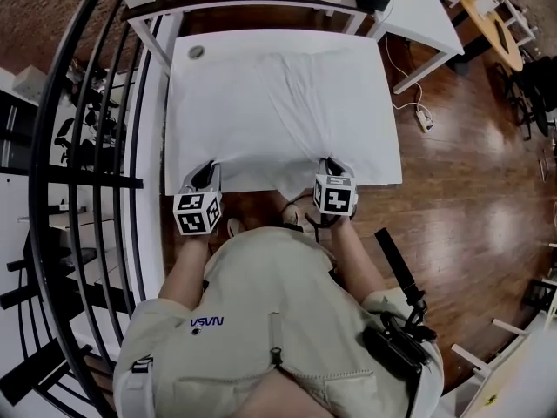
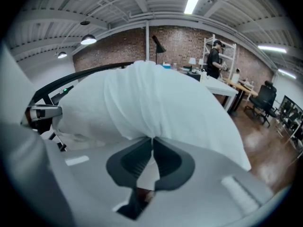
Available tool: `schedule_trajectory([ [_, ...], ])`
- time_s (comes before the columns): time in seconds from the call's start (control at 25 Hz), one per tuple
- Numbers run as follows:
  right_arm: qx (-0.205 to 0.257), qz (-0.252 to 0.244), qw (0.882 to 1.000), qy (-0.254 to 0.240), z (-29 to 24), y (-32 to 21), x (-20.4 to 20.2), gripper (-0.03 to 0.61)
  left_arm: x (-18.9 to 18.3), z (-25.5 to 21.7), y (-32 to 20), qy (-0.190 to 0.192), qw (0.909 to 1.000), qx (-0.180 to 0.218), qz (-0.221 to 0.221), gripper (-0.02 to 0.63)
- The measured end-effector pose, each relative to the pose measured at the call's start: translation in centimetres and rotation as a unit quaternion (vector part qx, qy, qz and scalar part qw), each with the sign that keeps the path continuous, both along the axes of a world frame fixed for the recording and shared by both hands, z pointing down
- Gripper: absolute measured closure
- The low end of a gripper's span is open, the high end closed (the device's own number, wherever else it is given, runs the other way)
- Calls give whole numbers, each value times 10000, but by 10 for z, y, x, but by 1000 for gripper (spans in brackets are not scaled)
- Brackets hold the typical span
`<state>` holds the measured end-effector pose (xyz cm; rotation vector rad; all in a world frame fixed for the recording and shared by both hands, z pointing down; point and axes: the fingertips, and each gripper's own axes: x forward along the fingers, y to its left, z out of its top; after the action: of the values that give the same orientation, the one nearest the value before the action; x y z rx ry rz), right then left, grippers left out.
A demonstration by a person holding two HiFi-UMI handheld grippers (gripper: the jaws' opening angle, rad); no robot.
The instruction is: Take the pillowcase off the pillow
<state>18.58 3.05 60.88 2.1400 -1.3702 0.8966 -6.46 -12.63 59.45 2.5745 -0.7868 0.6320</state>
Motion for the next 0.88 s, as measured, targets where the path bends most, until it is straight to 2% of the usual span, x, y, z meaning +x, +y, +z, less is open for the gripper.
schedule_trajectory([
  [0.08,28,-136,9998,-141,-7,2,-5,552,4,-7,5,31,9999,37,99,553],
  [0.2,164,-375,9985,-361,-21,8,-17,499,5,-20,17,96,9996,98,266,533],
  [0.28,279,-483,9974,-463,-31,11,-25,482,4,-29,25,153,9993,81,340,493],
  [0.48,754,-677,9938,-457,-70,4,-34,482,10,-51,44,311,9976,69,614,419],
  [0.68,1211,-939,9878,-272,-103,-21,-27,482,35,-85,46,484,9953,373,749,407],
  [0.88,1475,-1191,9816,-209,-121,-38,-14,482,62,-107,30,414,9941,658,752,383],
])
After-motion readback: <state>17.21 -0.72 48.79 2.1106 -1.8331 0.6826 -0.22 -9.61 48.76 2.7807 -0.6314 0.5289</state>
